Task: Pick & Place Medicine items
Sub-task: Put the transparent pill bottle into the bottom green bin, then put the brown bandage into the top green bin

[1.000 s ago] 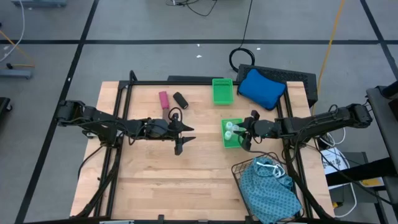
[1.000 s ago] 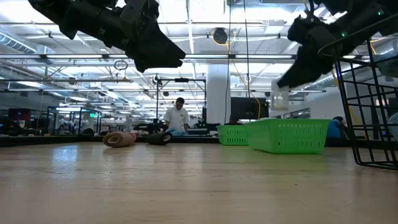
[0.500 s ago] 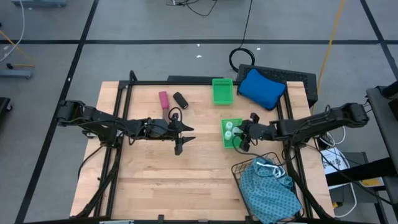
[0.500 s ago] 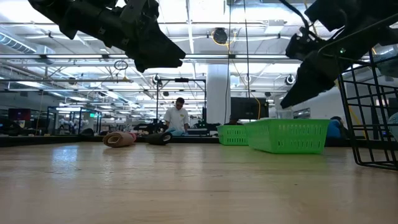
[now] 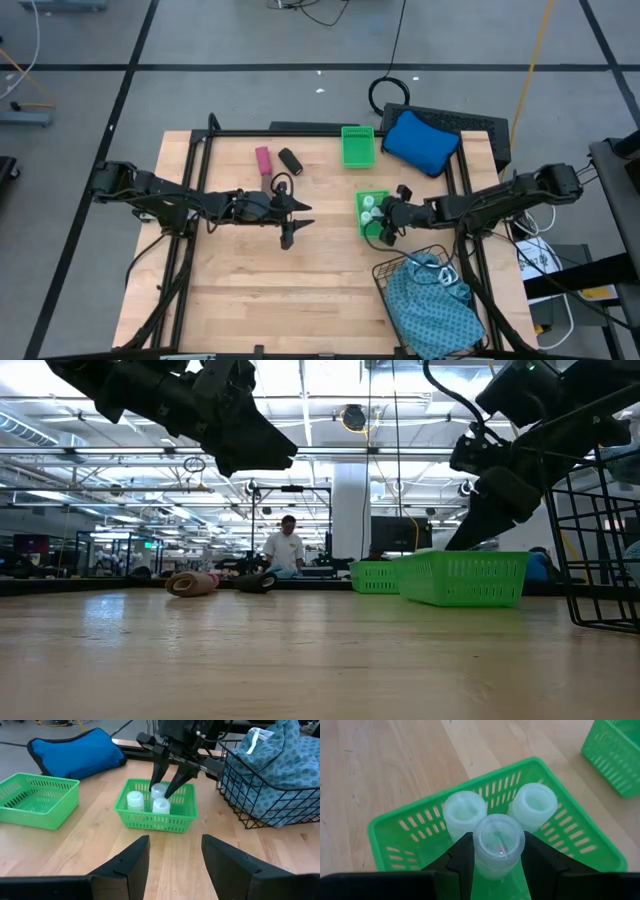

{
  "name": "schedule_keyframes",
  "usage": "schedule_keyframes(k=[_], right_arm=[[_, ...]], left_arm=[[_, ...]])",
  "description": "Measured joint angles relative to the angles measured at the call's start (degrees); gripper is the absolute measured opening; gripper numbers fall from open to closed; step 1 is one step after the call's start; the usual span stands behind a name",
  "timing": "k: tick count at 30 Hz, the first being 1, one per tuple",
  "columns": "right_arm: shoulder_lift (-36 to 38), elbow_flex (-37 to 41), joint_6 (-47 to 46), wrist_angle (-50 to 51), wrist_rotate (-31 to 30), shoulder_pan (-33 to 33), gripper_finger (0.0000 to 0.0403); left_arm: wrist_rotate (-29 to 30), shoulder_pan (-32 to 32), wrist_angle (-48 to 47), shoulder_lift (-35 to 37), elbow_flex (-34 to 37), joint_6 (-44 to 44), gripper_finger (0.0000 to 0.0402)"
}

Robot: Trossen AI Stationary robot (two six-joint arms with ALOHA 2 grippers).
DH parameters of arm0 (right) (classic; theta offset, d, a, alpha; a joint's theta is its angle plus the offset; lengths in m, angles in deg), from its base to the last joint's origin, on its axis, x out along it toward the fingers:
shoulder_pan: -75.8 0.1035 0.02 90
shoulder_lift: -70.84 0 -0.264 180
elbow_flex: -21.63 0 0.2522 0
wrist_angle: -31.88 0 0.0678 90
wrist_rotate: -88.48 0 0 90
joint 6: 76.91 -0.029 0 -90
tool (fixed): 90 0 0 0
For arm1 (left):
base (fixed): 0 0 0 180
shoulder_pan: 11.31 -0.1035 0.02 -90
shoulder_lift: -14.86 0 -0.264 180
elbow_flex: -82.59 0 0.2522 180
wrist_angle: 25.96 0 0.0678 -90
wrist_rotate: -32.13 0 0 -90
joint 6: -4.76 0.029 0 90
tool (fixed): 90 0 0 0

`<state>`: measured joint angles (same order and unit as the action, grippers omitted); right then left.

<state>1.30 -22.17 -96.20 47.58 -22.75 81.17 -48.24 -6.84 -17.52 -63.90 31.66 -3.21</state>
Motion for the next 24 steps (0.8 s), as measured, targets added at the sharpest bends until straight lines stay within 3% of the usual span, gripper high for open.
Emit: schedule_keyframes(k=[4, 14, 24], right_arm=[[-1.1, 0.0, 0.0, 0.0, 0.2, 0.0, 0.0123], [-1.6, 0.0, 0.0, -0.3, 0.3, 0.0, 0.0241], [5.7, 0.0, 2.2, -0.2, 0.4, 0.0, 0.0255]], left_arm=[[0.0, 0.0, -0.2, 0.0, 0.0, 0.0, 0.0186], [0.0, 0.0, -0.2, 0.0, 0.0, 0.1, 0.0186], [-0.1, 0.0, -0.2, 0.0, 0.0, -0.3, 0.0186]])
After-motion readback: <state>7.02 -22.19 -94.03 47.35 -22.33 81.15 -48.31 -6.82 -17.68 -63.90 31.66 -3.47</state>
